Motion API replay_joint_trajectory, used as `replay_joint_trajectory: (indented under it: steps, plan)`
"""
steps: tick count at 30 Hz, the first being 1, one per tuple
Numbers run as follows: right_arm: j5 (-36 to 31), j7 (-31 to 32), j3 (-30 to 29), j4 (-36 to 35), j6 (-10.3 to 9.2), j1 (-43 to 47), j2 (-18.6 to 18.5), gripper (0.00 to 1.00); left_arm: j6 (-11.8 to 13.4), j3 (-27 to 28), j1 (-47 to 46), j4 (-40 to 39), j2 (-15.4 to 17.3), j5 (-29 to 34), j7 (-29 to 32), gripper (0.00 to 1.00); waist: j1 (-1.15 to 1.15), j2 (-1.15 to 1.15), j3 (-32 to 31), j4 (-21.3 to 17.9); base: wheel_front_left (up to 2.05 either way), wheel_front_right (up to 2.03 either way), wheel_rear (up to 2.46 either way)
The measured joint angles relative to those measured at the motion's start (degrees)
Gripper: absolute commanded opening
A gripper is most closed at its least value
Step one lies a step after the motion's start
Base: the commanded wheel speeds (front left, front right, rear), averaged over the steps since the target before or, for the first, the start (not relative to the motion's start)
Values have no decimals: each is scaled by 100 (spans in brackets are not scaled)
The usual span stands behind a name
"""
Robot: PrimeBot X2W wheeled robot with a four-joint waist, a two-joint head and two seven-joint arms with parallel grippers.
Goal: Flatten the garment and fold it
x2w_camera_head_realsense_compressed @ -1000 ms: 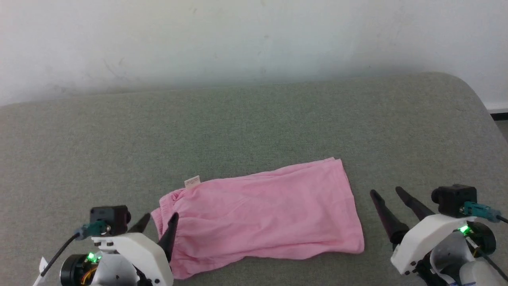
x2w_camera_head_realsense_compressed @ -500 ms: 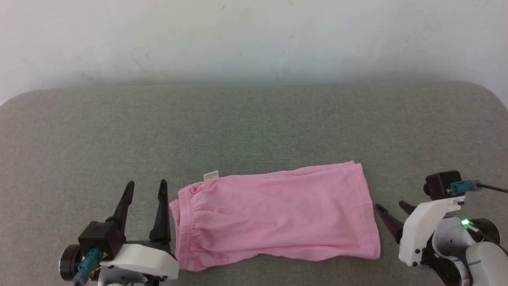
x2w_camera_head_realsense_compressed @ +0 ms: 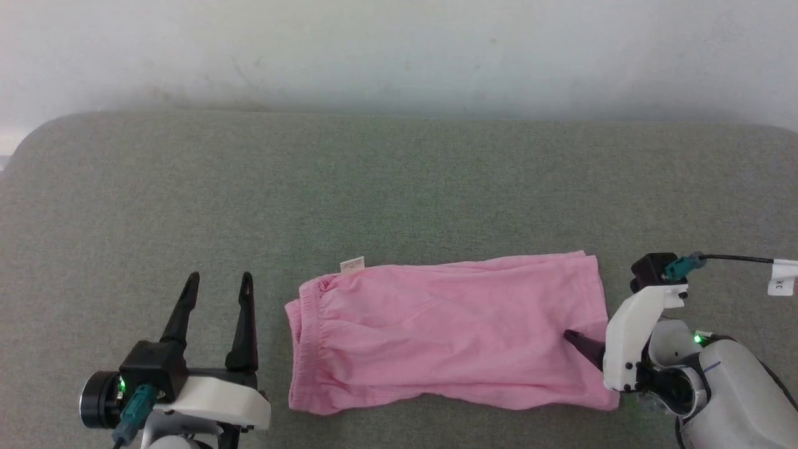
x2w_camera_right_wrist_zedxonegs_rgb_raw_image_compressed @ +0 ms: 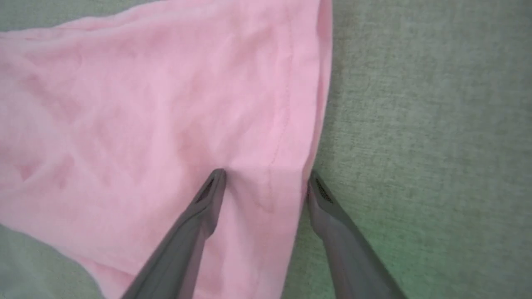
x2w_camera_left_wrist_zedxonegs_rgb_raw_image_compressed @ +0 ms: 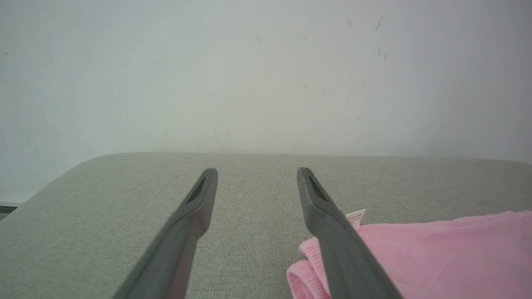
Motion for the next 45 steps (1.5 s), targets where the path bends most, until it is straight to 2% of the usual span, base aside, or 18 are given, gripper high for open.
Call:
replay_joint_trajectory:
  steps: [1, 2, 3, 7, 11, 18, 23, 30, 33, 36, 41, 45]
  plan:
    - [98, 47, 45, 65, -5, -32, -4, 45, -4, 18, 0, -13, -32, 22, -1, 100, 0, 0, 3, 18, 0, 0, 0]
    - [186, 98, 88, 115, -7, -64, -14, 30, -4, 24, 1, -13, -60, 45, -1, 100, 0, 0, -1, 29, 0, 0, 0]
    - [263, 147, 140, 162, -8, -105, -34, 0, -5, 34, 2, -16, -92, 47, -1, 100, 0, 0, -10, 30, 0, 0, 0]
    - [508, 183, 349, 253, -3, -135, -62, 0, -57, 105, 13, -29, -241, 40, -1, 100, 0, 0, -58, 7, 0, 0, 0]
    - [691, 78, 491, 231, -4, -122, -80, 0, -67, 179, 71, -16, -247, 47, -1, 100, 0, 0, -155, -35, 0, 0, 0]
    - [780, -285, 517, -356, -3, 164, -369, 0, -104, 205, 220, 3, -234, 89, -1, 100, 0, 0, -385, -124, 0, 0, 0]
    - [743, -322, 180, -787, 3, 636, -677, 0, -100, 205, 352, 12, -227, 88, 1, 100, 0, 0, -500, -237, 0, 0, 0]
    - [417, -108, -790, -1318, 2, 1195, -922, 0, -100, 167, 373, 25, -214, 86, 42, 100, 0, 0, -545, -293, 0, 0, 0]
    - [323, 35, -887, -1738, 2, 1201, -812, 0, -100, 143, 373, 41, -208, 86, 59, 100, 0, 0, -552, -279, 0, 0, 0]
    - [261, 222, -723, -2111, 2, 1171, -570, 0, -104, 104, 370, 70, -198, 86, 67, 100, 0, 0, -566, -250, 0, 0, 0]
    - [263, 399, 127, -2512, 2, 936, 9, 0, -108, 36, 364, 120, -199, 85, 110, 100, 0, 0, -613, -155, 0, 0, 0]
    - [431, 324, 812, -2399, 2, 667, 472, 0, -108, 8, 363, 131, -200, 85, 126, 100, 0, 0, -621, -107, 0, 0, 0]
